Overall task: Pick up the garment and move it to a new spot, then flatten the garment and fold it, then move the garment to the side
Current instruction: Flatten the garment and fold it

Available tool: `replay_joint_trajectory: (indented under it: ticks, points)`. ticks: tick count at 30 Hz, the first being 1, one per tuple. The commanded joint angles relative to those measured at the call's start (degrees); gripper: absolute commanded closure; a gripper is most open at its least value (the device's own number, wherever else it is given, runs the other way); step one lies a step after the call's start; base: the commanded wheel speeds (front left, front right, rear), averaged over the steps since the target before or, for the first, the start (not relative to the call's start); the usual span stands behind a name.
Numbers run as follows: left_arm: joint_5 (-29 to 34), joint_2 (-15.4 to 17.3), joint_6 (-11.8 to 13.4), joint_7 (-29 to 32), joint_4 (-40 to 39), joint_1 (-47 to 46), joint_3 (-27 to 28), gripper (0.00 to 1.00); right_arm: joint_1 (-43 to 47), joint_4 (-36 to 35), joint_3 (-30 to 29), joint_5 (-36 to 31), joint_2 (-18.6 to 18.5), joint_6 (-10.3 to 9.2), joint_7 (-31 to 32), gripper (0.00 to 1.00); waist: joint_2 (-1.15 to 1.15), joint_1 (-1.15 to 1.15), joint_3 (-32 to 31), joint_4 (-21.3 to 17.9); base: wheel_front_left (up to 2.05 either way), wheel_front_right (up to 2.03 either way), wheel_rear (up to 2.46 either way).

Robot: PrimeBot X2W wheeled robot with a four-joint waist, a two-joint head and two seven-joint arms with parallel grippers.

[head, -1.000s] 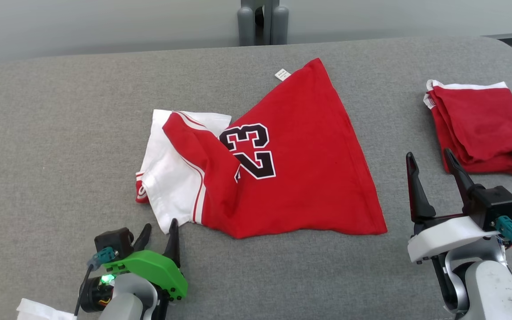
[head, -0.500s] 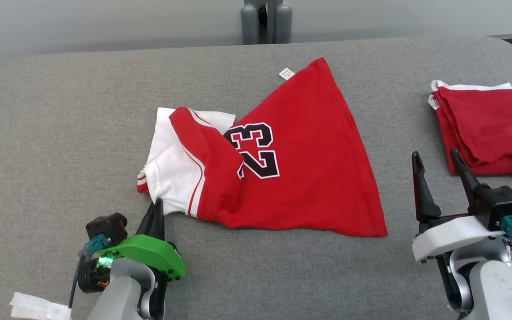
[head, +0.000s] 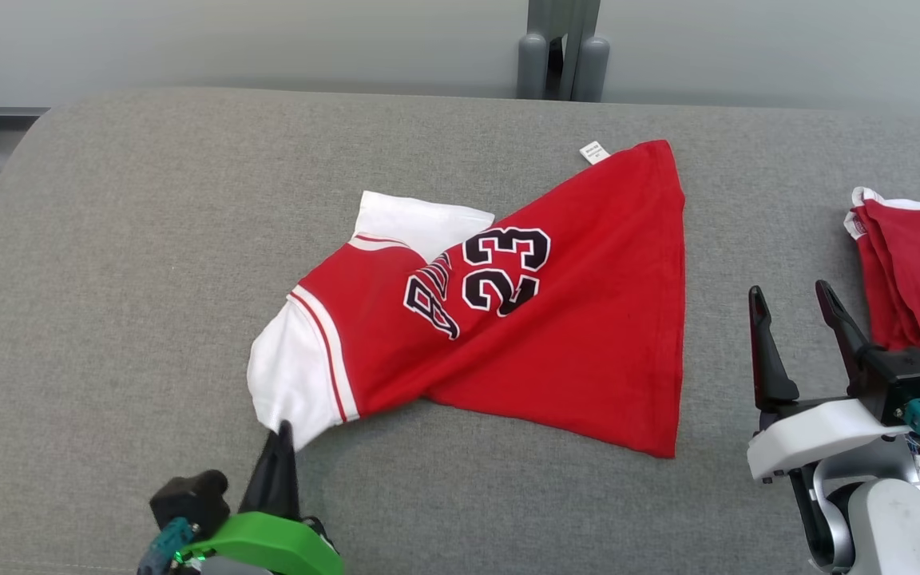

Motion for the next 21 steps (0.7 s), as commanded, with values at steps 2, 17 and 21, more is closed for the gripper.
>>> replay_joint_trajectory:
  ticks: [2,17,21]
  points:
    - [0.80,-0.30,0.13,1.60,-0.42,1.84,-1.84,1.00,0.07,0.19,0.19,-0.14,-0.13,-0.09,0.02,0.00,0.00,0.00,-0.15,0.23,0.00,0.00,0.00]
    - [-0.77,-1.89,-0.81,3.05,5.02,-0.83,-8.86,0.00,0.92,0.97,-0.50,-0.48,-0.13,-0.09,-0.14,0.00,0.00,0.00,-1.20,-3.22,0.00,0.00,0.00]
    - [-0.30,-1.24,-0.62,1.64,4.34,-1.24,-8.44,0.00,1.85,1.34,-1.32,-0.36,-0.13,-0.09,-0.29,0.00,0.00,0.00,-2.39,-3.10,0.00,0.00,0.00]
